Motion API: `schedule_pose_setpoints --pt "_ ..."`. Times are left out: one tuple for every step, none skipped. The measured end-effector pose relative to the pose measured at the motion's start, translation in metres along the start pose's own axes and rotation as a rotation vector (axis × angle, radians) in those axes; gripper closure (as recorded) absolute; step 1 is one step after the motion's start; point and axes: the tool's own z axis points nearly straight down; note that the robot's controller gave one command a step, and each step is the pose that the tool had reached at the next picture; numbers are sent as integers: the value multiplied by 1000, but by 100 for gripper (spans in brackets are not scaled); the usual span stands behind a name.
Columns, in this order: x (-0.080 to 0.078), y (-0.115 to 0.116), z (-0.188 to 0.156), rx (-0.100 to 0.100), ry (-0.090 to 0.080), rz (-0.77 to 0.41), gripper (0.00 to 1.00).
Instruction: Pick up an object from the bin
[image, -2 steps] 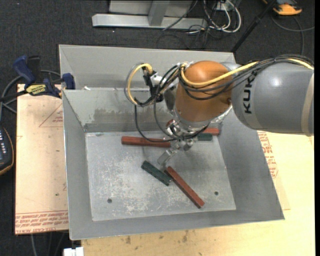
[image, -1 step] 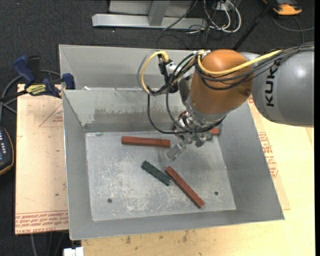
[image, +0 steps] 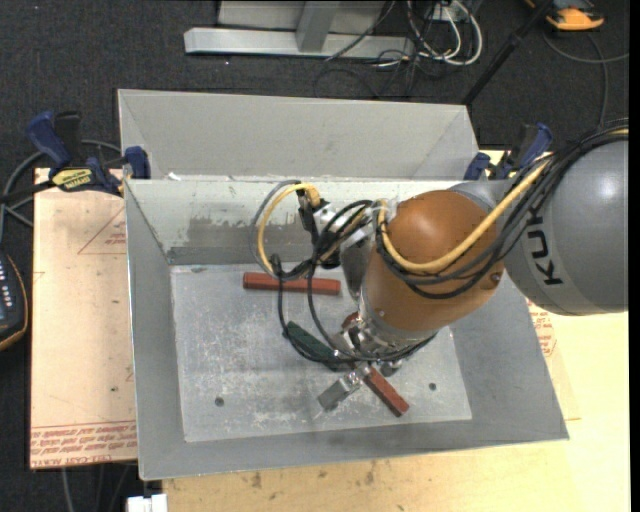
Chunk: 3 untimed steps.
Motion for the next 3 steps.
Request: schedule_pose_setpoints --pt "42 -25 78 0 1 106 0" --pt "67 2 62 3 3 145 0" --pt "103 -17 76 7 3 192 0"
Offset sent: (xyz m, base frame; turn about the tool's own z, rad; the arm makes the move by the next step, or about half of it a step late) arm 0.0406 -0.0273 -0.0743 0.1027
